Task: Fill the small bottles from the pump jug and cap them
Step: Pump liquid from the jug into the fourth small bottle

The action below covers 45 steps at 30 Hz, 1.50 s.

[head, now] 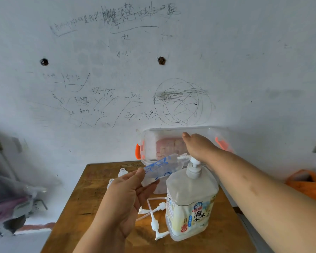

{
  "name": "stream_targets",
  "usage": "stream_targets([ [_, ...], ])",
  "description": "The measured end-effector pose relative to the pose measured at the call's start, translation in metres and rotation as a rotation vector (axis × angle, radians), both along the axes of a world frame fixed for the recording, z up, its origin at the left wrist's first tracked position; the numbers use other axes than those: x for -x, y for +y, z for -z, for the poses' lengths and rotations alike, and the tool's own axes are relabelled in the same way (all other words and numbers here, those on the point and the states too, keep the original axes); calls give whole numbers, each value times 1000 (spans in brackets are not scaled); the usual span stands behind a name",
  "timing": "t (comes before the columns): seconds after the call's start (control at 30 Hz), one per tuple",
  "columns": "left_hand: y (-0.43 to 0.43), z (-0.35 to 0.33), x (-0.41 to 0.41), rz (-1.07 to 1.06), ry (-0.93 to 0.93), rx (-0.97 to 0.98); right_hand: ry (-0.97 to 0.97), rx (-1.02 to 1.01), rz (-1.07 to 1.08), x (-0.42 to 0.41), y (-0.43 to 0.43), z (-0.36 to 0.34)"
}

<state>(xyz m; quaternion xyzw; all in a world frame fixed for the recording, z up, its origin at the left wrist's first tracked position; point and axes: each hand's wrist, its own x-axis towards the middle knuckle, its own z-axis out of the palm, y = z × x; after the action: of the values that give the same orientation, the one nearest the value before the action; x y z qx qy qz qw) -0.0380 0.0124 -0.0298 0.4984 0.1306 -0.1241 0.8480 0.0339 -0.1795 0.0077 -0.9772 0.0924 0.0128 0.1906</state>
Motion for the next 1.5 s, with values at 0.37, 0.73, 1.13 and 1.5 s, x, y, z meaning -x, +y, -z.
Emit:
stream_targets([
  [0.37, -1, 10, -7, 8, 52, -1, -19, 58, 38, -6, 1, 19],
  [0.73, -1, -1, -1, 0, 3, -7, -8, 13, 18, 3, 2, -12],
  [1.13, -1, 10, -8, 16, 28, 0, 18, 168, 16, -6, 1, 13],
  [1.5, 0, 0, 1, 17, -6, -16, -24, -107, 98, 5, 3, -10],
])
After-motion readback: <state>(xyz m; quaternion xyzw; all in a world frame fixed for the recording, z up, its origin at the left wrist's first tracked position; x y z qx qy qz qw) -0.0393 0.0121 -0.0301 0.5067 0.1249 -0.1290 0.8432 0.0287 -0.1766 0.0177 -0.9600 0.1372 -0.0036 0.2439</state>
